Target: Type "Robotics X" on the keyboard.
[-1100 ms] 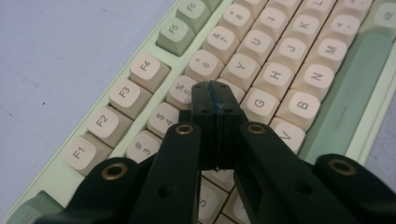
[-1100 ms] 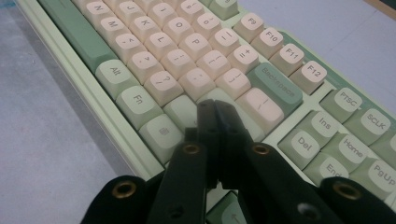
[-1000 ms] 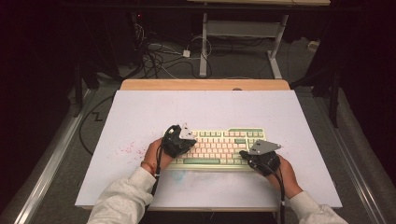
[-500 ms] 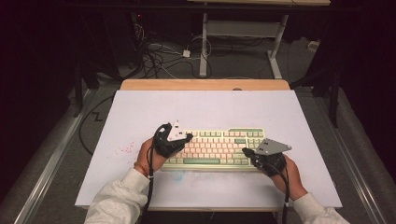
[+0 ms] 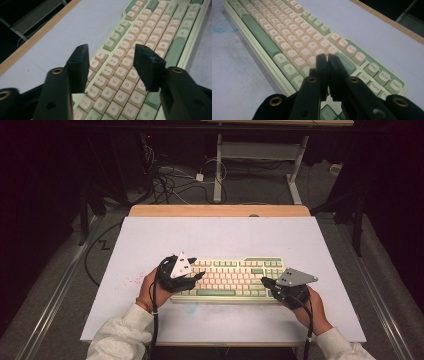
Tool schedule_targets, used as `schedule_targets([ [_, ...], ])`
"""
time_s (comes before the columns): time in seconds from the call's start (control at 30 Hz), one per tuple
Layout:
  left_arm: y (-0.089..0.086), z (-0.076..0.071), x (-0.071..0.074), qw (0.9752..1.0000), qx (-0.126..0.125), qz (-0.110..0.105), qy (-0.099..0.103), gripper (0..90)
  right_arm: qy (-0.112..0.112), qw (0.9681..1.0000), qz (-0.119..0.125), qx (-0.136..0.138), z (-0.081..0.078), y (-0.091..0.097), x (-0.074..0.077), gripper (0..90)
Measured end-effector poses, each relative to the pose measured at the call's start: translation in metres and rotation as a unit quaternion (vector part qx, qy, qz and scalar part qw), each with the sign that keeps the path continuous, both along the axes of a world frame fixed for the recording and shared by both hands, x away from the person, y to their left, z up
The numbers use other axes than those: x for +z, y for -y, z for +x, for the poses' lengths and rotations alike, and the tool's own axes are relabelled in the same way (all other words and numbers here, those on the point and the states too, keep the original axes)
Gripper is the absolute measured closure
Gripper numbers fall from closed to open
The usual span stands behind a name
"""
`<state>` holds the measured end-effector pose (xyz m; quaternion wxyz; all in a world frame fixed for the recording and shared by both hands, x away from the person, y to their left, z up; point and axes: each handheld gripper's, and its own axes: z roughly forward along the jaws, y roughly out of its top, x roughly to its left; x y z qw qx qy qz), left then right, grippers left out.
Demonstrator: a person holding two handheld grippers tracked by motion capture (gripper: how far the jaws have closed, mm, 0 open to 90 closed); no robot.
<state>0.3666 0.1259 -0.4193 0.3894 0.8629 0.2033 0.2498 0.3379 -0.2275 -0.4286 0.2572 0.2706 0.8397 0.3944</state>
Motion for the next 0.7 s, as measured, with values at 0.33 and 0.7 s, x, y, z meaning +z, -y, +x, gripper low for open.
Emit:
schedule_targets([
  [0.33, -0.023, -0.020, -0.009, 0.9988, 0.027, -0.025, 0.034, 16.7, 0.005, 0.9999, 0.009, -0.006, -0.001, 0.001, 0.002, 54.6],
  [0.7, -0.050, -0.043, -0.026, 0.9984, 0.037, -0.025, 0.033, 15.5, 0.022, 0.9995, 0.019, -0.008, -0.005, -0.006, 0.001, 25.8],
])
